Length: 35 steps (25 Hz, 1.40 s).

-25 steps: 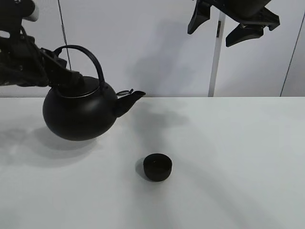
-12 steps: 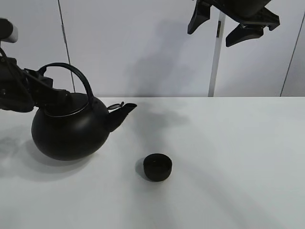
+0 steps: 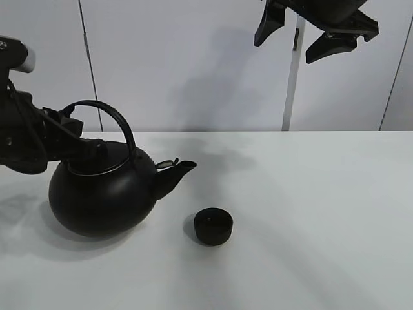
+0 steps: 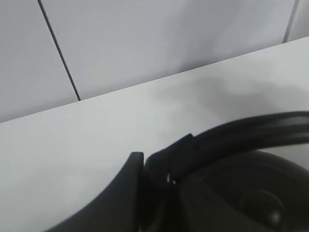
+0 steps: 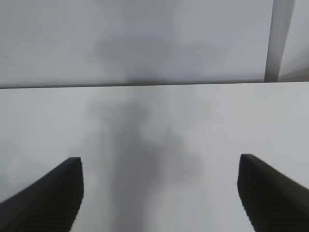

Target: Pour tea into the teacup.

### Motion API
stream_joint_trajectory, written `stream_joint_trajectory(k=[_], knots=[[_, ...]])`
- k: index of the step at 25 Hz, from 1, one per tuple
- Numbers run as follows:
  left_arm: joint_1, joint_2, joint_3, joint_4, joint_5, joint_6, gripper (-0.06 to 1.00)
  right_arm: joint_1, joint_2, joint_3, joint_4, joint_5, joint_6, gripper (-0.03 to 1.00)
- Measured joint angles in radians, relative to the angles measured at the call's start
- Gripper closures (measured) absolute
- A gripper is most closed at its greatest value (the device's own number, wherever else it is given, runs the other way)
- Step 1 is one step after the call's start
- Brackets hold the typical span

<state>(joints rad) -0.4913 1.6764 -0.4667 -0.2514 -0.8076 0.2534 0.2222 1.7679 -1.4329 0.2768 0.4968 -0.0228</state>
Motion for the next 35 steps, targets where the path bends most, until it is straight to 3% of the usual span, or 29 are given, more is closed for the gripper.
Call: stream_joint_trajectory(k=[14,23,30,35], knots=[[-0.002,0.001,-0.001,0.067,0.088,-0.035,0.84,0.000,0.000,0.000,0.000,-0.001,0.000,0.37],[-0.002,0.081,-0.001,0.156,-0.022,-0.117,0.84,0.000,0.000,0.000,0.000,0.000,0.000,0.37],[-0.002,0.082,-0.001,0.188,-0.026,-0.118,0.84,0.000,0.000,0.000,0.000,0.001,0.000,0.37],[-0.003,0.081,-0.002,0.251,-0.055,-0.138,0.75,0.000,0.000,0.000,0.000,0.001,0.000,0.37]])
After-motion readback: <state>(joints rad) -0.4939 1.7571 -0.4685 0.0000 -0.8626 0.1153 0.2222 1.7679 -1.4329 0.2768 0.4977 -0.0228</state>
